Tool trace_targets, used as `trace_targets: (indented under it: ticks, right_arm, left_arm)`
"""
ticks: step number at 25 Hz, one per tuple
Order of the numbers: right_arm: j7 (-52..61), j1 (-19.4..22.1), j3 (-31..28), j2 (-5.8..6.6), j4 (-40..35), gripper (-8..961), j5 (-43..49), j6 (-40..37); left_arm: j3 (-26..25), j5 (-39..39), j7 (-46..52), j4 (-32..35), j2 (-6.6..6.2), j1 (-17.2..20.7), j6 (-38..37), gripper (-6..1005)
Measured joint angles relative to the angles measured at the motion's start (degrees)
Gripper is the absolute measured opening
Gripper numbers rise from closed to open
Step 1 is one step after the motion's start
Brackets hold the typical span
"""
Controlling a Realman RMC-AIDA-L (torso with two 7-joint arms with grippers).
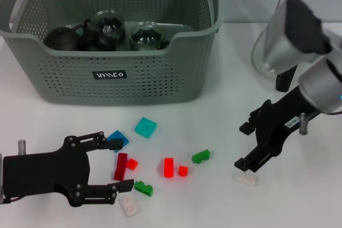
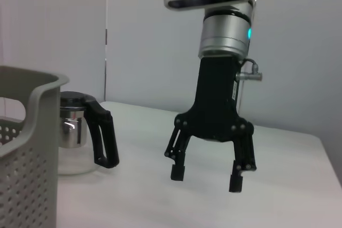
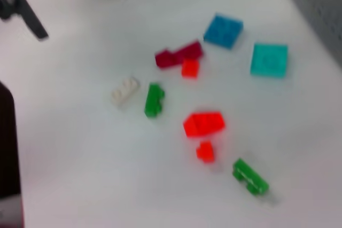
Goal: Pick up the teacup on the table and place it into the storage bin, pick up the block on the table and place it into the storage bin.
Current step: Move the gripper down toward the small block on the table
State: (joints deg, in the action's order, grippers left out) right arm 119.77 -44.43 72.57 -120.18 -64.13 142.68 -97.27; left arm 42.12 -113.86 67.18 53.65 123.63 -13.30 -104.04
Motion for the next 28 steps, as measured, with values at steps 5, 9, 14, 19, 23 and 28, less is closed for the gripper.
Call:
trace_targets:
  ticks: [5, 9, 14, 19, 23, 28]
  right_arm:
    - [4.5, -1.0, 6.6, -0.22, -0.2, 879, 3.0, 1.6]
    - [7.5, -1.1, 11.7, -0.31, 0.0, 852, 3.7, 2.9]
    - [10.8, -0.6, 18.4, -0.45, 0.2, 825, 5.4, 5.8]
    - [12.6, -0.5, 22.5, -0.55, 0.7, 824, 6.1, 8.2]
    - [14.1, -0.2, 25.9, -0.63, 0.8, 820, 6.2, 10.3]
    - [16.1, 0.0, 29.1, -0.66, 1.2, 811, 6.2, 12.7]
  left_arm:
    - [0.0, 0.0, -0.4, -0.5, -0.01, -0.4, 1.1, 828]
    - [0.0, 0.2, -0.4, -0.6, -0.19, -0.8, 1.3, 828]
    - [0.0, 0.2, -0.4, -0.6, -0.07, -1.4, 2.1, 829]
    - [0.0, 0.0, -0.4, -0.8, 0.03, -1.7, 2.7, 829]
    - [0.0, 0.1, -0.5, -2.1, -0.15, -2.0, 3.5, 829]
    - [0.0, 0.1, -0.5, -3.2, -0.44, -2.2, 4.6, 829]
